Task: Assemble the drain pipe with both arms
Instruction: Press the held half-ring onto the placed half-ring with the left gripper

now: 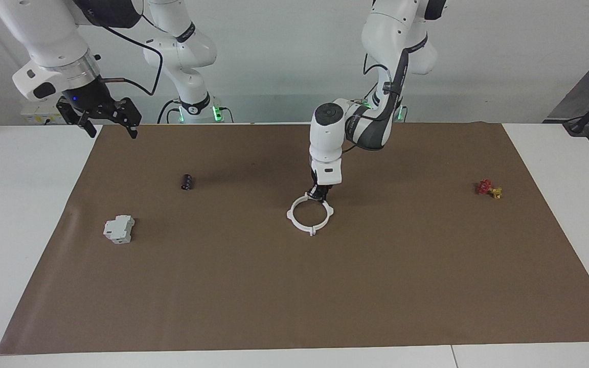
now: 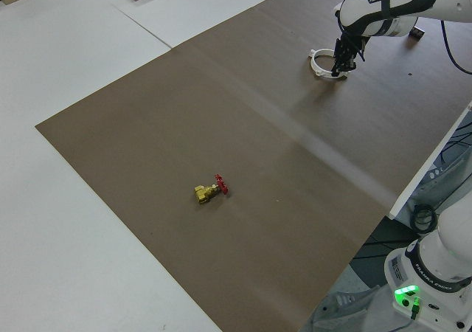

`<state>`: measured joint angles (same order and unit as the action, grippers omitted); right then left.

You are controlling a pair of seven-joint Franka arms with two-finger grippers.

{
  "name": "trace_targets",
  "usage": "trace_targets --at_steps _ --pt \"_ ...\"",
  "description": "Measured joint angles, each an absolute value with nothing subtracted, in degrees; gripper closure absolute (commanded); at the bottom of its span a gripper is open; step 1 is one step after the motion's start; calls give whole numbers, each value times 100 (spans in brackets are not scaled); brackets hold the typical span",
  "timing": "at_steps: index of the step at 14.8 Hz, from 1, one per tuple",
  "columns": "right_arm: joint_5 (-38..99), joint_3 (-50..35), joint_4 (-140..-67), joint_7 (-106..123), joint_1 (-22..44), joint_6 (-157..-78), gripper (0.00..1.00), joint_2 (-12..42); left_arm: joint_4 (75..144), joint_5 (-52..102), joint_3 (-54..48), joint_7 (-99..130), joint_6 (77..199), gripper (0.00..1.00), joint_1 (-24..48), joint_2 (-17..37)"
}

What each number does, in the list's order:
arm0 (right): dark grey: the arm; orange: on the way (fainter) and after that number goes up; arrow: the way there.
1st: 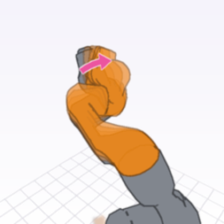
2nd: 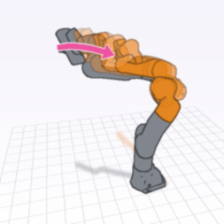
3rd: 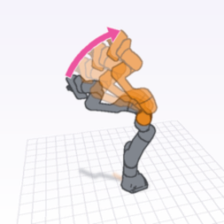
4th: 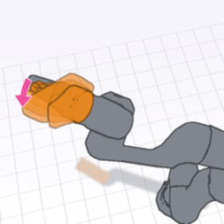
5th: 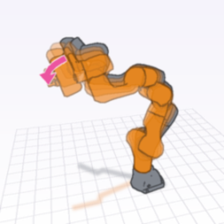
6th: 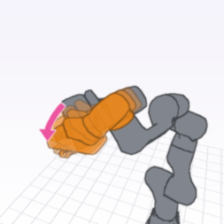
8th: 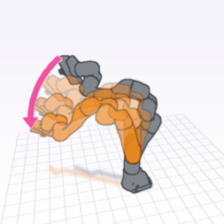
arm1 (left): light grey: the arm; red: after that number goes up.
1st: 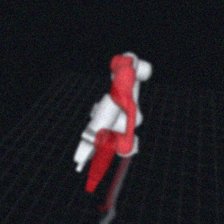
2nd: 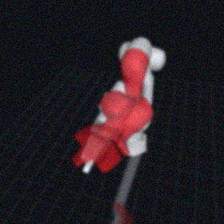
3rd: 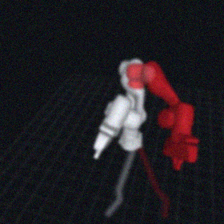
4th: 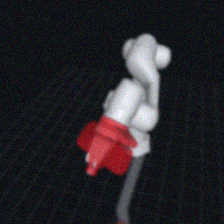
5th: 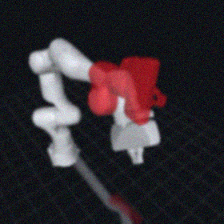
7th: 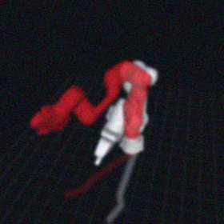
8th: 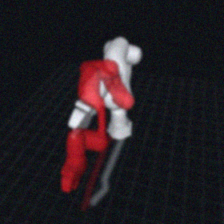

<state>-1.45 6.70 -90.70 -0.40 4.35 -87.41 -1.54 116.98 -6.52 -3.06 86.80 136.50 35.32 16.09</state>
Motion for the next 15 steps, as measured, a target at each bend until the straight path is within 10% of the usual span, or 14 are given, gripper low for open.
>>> trace_targets --at_steps 6,7,9,15 --pt "-145 670 -9070 -40 435 -8741 0 -155 11700 -652 -304 8683 13656 100 3545 1609" --pt "-145 670 -9070 -40 435 -8741 0 -155 11700 -652 -304 8684 13658 91 3546 1609" --pt "-145 670 -9070 -40 435 -8741 0 -155 11701 -652 -303 8684 13662 0 3547 1609" --pt "-145 670 -9070 -40 435 -8741 0 -155 11705 -655 -303 8684 13690 0 3550 1609"
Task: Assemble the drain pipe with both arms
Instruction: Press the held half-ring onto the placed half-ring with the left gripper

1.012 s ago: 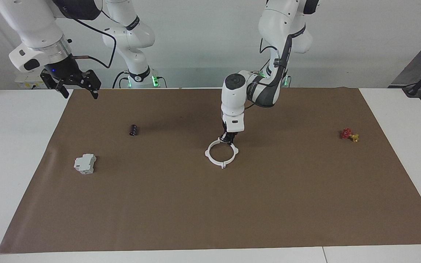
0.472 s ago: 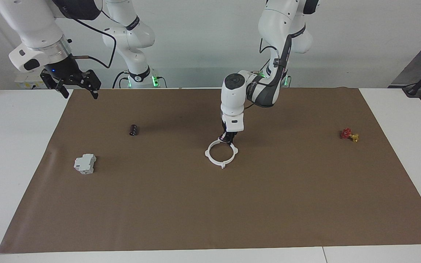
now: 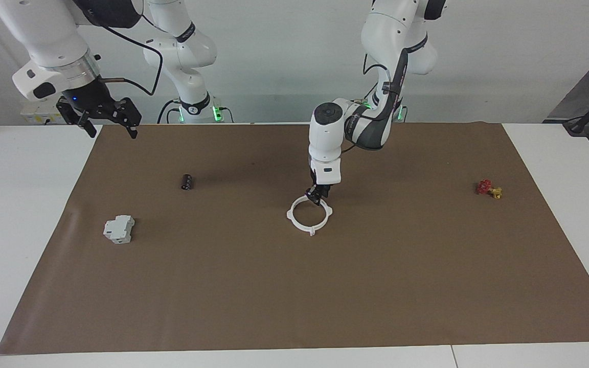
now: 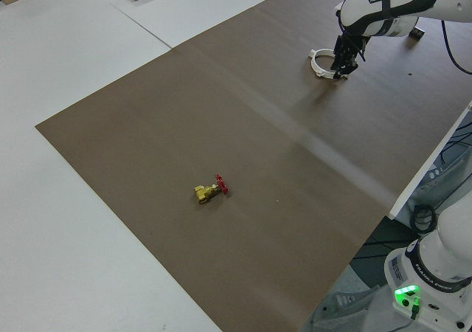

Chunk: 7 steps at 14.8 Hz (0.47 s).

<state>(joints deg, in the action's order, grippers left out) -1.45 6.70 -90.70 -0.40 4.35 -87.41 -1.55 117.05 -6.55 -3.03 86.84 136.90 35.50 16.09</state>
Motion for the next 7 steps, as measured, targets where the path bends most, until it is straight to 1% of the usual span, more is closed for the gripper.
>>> trace_targets --at_steps 7 --pt "-145 670 -9070 -40 435 -8741 0 -155 11711 -676 -294 8649 13655 0 3550 1607"
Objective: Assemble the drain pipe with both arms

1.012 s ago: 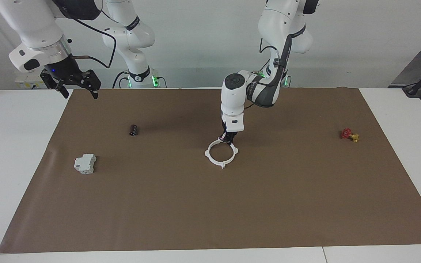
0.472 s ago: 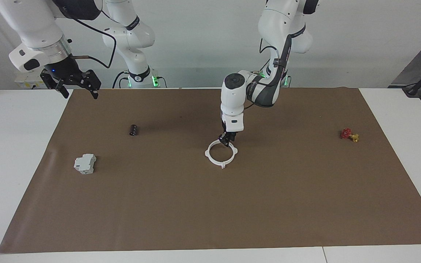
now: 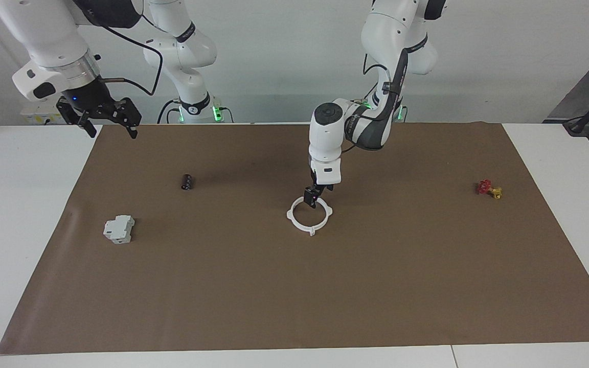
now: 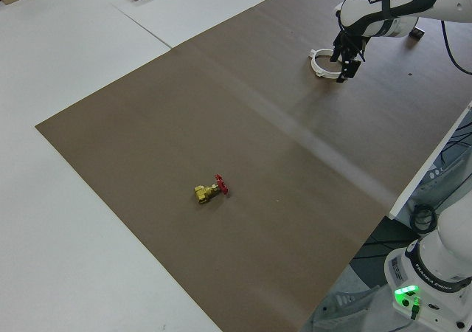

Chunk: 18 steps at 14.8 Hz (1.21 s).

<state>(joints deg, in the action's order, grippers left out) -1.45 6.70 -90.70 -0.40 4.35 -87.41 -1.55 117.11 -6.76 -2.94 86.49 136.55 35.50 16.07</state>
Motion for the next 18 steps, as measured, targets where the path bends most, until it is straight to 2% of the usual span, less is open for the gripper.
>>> trace_targets --at_steps 3,5,10,18 --pt "-145 670 -9070 -40 435 -8741 0 -155 11528 -697 -240 8349 13151 0 3539 1504" --pt "-145 670 -9070 -40 435 -8741 0 -155 11296 -704 -188 7668 12513 0 3368 1232" --pt "-145 670 -9070 -40 435 -8741 0 -155 11022 -704 -130 5181 10983 0 2387 243" --pt "-144 665 -9071 -40 474 -8741 0 -155 10850 -375 -79 1374 10108 0 445 -542"
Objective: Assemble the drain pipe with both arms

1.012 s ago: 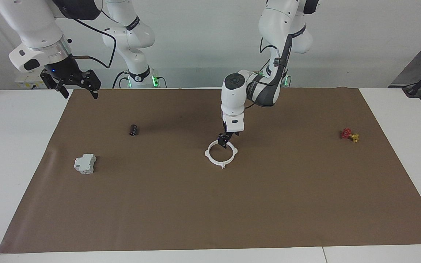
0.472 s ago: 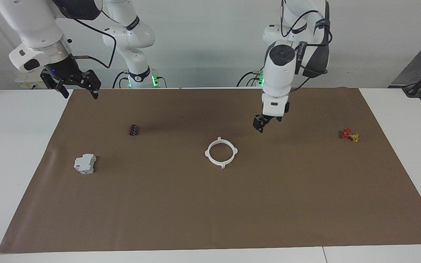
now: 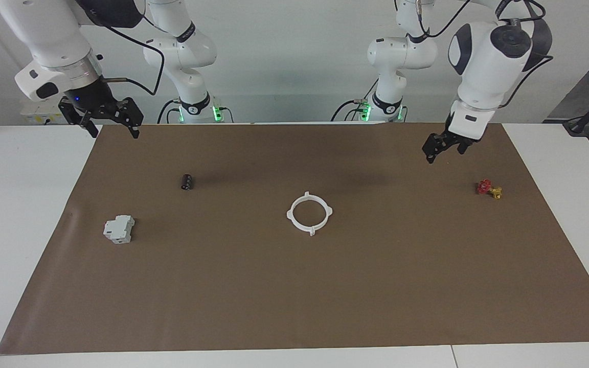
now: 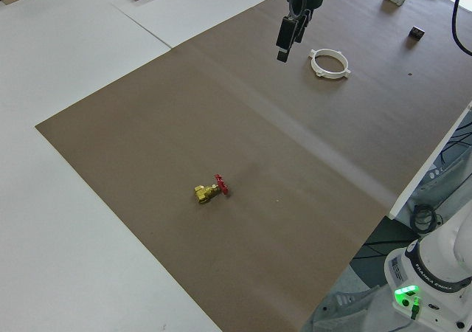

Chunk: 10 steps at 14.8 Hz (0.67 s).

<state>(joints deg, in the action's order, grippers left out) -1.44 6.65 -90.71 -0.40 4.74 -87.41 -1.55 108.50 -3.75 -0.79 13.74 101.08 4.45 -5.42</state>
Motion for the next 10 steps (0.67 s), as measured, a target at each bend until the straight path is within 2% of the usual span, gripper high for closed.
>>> trace_targets --at_steps 4,10 --pt "-144 665 -9073 -40 475 -8741 0 -155 10851 -353 -72 283 10091 0 -36 -557" --pt "-144 666 -9093 -40 474 -8741 0 -154 10849 -350 -89 19 10027 0 -117 -658"
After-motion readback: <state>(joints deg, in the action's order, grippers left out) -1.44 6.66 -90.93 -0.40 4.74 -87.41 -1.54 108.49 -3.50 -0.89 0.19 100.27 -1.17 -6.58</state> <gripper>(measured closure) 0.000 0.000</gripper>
